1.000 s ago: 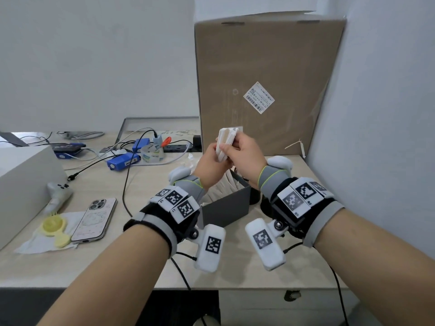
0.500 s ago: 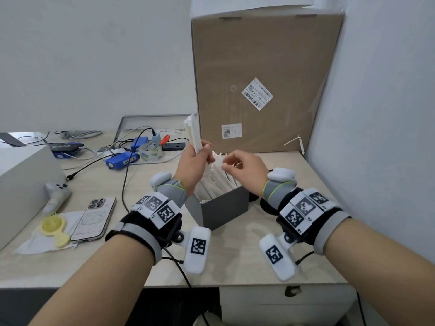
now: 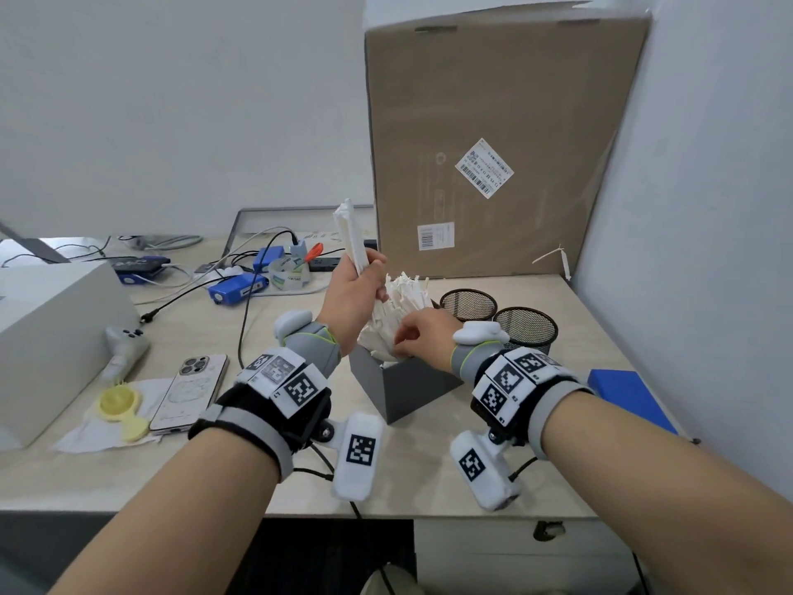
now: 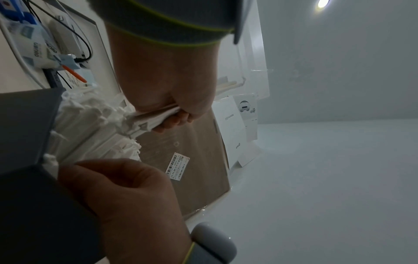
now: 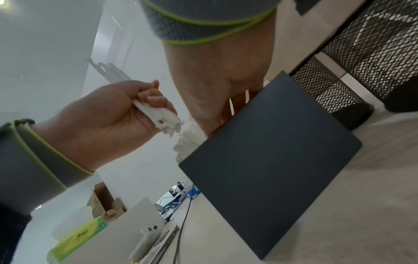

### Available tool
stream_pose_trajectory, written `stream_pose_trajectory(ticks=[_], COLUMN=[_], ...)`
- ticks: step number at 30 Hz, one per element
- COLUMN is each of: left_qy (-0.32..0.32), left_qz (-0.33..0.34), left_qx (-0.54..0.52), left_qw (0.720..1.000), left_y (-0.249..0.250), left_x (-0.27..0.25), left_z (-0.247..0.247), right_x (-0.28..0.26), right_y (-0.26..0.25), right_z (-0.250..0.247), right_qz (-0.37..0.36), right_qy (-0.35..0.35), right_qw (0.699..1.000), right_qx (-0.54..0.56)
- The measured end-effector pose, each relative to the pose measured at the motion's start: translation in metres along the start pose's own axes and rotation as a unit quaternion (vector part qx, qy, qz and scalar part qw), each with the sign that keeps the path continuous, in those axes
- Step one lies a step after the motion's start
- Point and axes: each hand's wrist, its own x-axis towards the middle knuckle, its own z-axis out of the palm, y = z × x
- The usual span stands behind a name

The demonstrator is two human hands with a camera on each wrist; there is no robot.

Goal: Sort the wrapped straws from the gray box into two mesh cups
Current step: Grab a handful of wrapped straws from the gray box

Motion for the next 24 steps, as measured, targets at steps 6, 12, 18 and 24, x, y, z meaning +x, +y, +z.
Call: stream_pose_trajectory(ticks=[6, 12, 18, 24], left_qy=[-0.004, -0.007, 0.008, 0.017], left_qz=[0.008, 0.003, -0.014, -0.027], left_qx=[0.025, 0.019, 0.023, -0.024], left_qw=[1.0, 1.0, 1.0, 0.999], left_y=[-0.001, -0.003, -0.004, -0.002], left_x=[-0.001, -0.003, -0.003, 0.0], left_z=[0.001, -0.006, -0.014, -0.014], right_x=[0.001, 0.003, 0.003, 0.004], right_y=[-0.01, -0.018, -0.006, 0.003], right_z=[0.007, 0.01, 0.015, 0.016], right_qz=[0.004, -0.019, -0.043, -0.05], right_qy=[-0.011, -0.02, -0.016, -0.029], right_qw=[0.999, 0.999, 0.999, 0.998], right_qx=[0.031, -0.023, 0.006, 0.015])
